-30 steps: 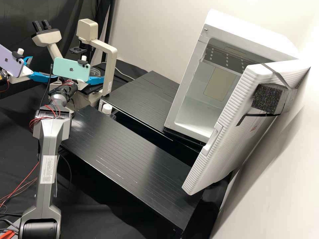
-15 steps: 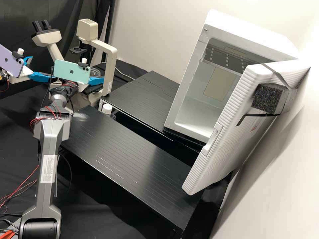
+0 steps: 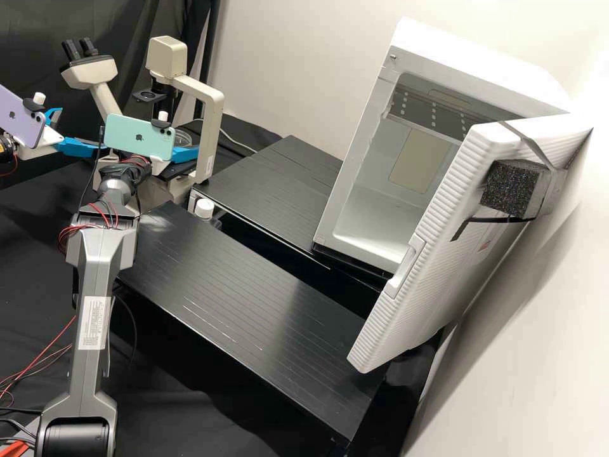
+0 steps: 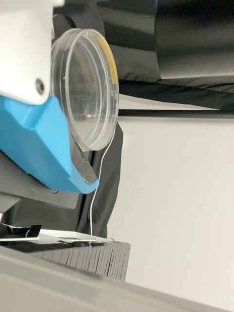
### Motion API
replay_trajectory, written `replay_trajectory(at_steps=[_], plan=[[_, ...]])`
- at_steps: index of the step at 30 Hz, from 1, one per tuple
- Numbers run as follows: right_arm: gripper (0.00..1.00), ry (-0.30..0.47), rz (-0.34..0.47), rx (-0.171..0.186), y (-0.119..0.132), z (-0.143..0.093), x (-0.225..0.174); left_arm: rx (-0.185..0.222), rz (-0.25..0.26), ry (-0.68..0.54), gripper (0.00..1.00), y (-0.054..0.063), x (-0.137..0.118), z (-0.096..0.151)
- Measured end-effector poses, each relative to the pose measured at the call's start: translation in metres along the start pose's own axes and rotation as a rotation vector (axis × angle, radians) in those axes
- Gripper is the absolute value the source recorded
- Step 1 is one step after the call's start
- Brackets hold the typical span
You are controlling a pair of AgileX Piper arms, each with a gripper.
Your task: Move the petri dish to the bench.
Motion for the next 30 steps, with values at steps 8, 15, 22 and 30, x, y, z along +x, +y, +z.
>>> replay_trajectory(at_steps=[8, 15, 22, 30], plan=[[0.0, -0.008, -0.023, 0.003, -0.0012, -0.0001, 0.0, 0.0, 0.0, 0.0, 1.0, 0.0, 0.0, 0.0], [0.0, -0.009, -0.026, 0.002, -0.0006, 0.0006, 0.0004, 0.0, 0.0, 0.0, 1.0, 0.0, 0.0, 0.0], [0.0, -0.009, -0.033, 0.007, -0.001, 0.0007, 0.0005, 0.0, 0.0, 0.0, 1.0, 0.0, 0.0, 0.0], [0.0, -0.008, -0.036, 0.006, 0.0, 0.0019, 0.0012, 0.0, 0.0, 0.0, 1.0, 0.0, 0.0, 0.0]])
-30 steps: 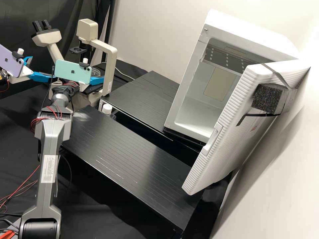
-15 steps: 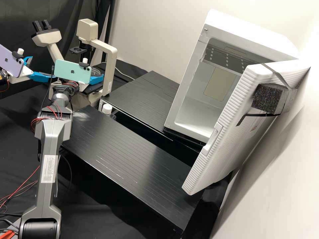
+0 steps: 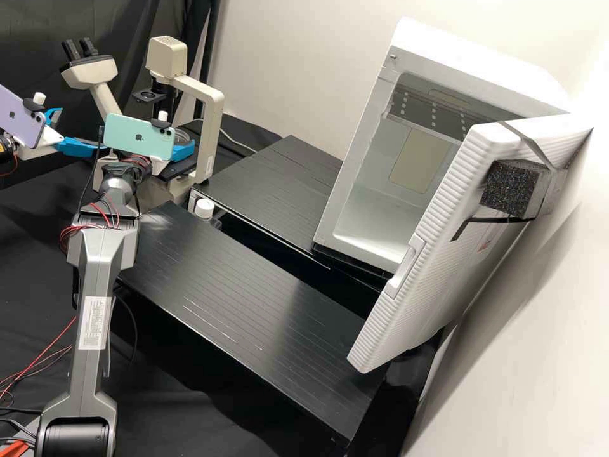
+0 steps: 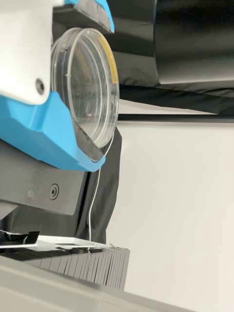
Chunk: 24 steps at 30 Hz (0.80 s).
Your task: Move the petri dish to the bench.
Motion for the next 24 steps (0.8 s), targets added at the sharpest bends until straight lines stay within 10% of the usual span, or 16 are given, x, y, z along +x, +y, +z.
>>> replay_trajectory(at_steps=[24], plan=[[0.0, 0.106, 0.093, -0.054, 0.034, 0.002, -0.062, 0.0, 0.0, 0.0, 1.0, 0.0, 0.0, 0.0]])
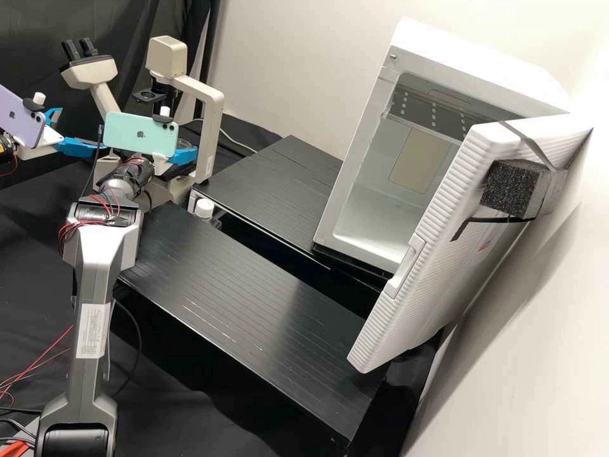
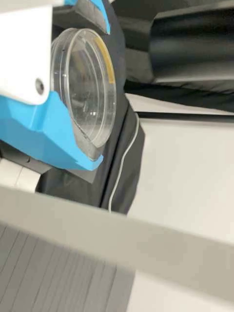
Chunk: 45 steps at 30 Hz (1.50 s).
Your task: Move the petri dish to the bench.
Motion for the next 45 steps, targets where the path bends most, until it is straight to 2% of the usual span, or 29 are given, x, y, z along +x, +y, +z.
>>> replay_trajectory(at_steps=[9, 10, 13, 16, 26, 34, 40, 45], plan=[[0.0, 0.068, 0.061, -0.016, 0.017, 0.003, -0.055, 0.0, 0.0, 0.0, 1.0, 0.0, 0.0, 0.0], [0.0, 0.073, 0.069, -0.03, 0.017, 0.007, -0.065, 0.0, 0.0, 0.0, 1.0, 0.0, 0.0, 0.0], [0.0, 0.09, 0.101, -0.043, 0.023, 0.014, -0.091, 0.0, 0.0, 0.0, 1.0, 0.0, 0.0, 0.0], [0.0, 0.101, 0.164, -0.063, 0.031, 0.023, -0.118, 0.0, 0.0, 0.0, 1.0, 0.0, 0.0, 0.0], [0.0, 0.101, 0.354, -0.084, 0.053, 0.067, -0.229, 0.0, 0.0, 0.0, 1.0, 0.0, 0.0, 0.0], [0.0, -0.018, 0.336, -0.094, 0.05, 0.11, -0.279, 0.0, 0.0, 0.0, 1.0, 0.0, 0.0, 0.0], [0.0, -0.201, 0.347, -0.089, 0.049, 0.148, -0.3, 0.0, 0.0, 0.0, 1.0, 0.0, 0.0, 0.0], [0.0, -0.295, 0.365, -0.072, 0.051, 0.167, -0.308, 0.0, 0.0, 0.0, 1.0, 0.0, 0.0, 0.0]])
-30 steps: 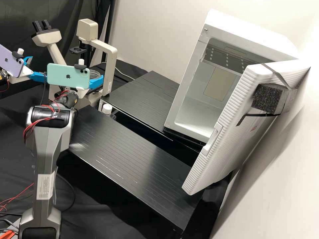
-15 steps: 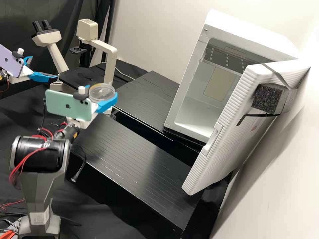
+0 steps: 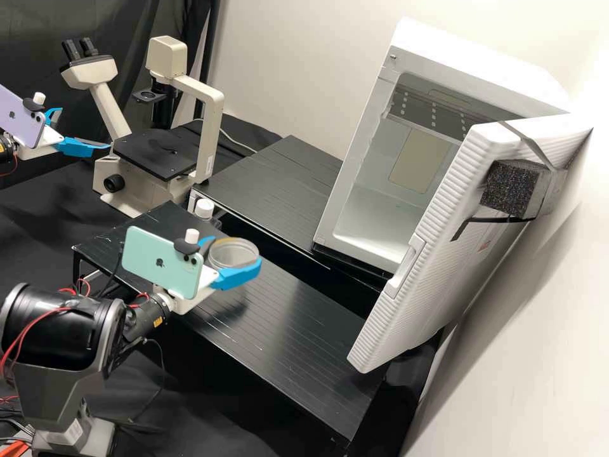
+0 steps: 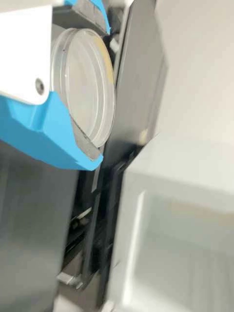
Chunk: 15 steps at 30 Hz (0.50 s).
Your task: Move the petri dish to the bench.
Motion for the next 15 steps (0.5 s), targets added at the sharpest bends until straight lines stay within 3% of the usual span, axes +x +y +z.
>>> replay_trajectory(at_steps=[4, 15], plan=[[0.0, -0.046, 0.0, 0.007, -0.001, 0.01, 0.0, 0.0, 0.0, 0.0, 1.0, 0.0, 0.0, 0.0], [0.0, -0.063, -0.015, 0.022, -0.004, 0.014, -0.003, 0.0, 0.0, 0.0, 1.0, 0.0, 0.0, 0.0]])
